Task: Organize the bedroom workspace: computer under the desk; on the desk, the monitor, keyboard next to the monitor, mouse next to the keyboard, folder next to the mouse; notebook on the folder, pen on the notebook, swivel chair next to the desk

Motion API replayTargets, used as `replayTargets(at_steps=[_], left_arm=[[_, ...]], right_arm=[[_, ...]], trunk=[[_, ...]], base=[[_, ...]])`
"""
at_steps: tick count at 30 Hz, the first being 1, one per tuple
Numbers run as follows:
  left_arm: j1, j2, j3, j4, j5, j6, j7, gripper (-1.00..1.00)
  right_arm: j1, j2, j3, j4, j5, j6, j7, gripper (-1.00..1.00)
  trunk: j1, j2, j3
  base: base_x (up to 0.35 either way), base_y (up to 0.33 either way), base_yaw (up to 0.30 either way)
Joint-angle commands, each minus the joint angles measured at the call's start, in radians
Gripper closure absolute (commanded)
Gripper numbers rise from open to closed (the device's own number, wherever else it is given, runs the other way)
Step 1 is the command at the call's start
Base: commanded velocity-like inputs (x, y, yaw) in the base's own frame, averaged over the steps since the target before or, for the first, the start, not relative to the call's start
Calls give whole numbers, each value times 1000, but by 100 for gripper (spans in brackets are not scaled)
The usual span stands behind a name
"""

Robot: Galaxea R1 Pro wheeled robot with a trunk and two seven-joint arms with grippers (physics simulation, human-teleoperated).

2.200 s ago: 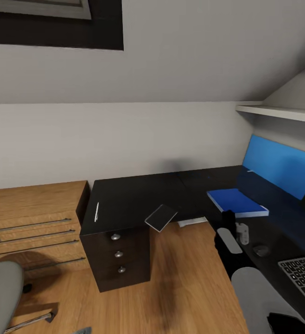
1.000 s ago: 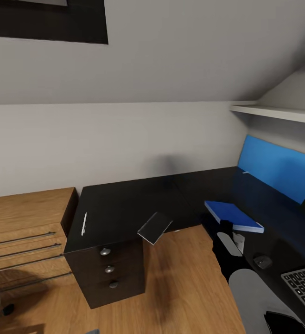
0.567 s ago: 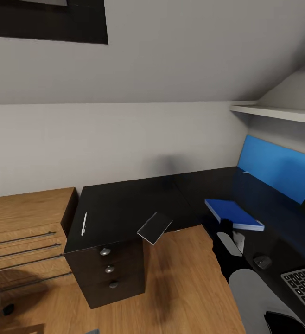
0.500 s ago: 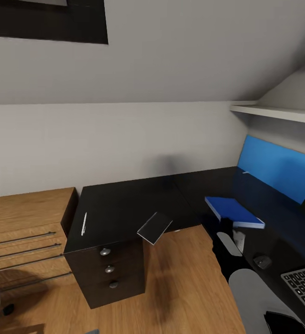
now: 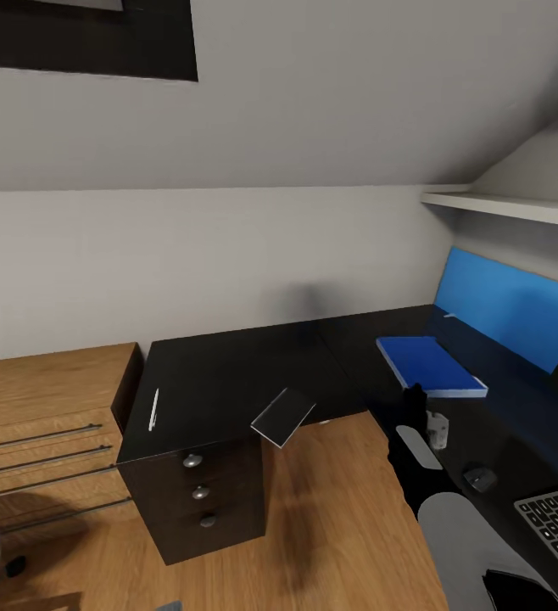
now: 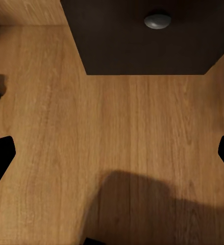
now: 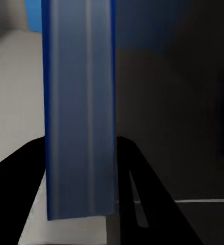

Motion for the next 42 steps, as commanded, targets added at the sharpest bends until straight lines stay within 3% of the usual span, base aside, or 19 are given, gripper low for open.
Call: replayTargets(at_steps=[1, 5, 11, 42], left_arm=[[-1, 1, -8, 0, 10, -4, 7, -100], [-1, 1, -8, -4, 12, -3, 8, -100], [-1, 1, -4, -38, 14, -1, 9, -100], [-1, 2, -2, -41, 15, 5, 12, -100]], right_arm=[[0, 0, -3, 1, -13, -1, 31, 100], [1, -1, -3, 1, -13, -1, 70, 100], [1, -3, -3, 1, -15, 3, 73, 100], [1, 1, -3, 3, -19, 2, 69, 100]], trunk=[[0, -1, -1], [0, -1, -1], [23, -43, -20], [142, -260, -117]], base=[[0, 0, 0], [0, 0, 0], [0, 0, 0], [-27, 0, 0]])
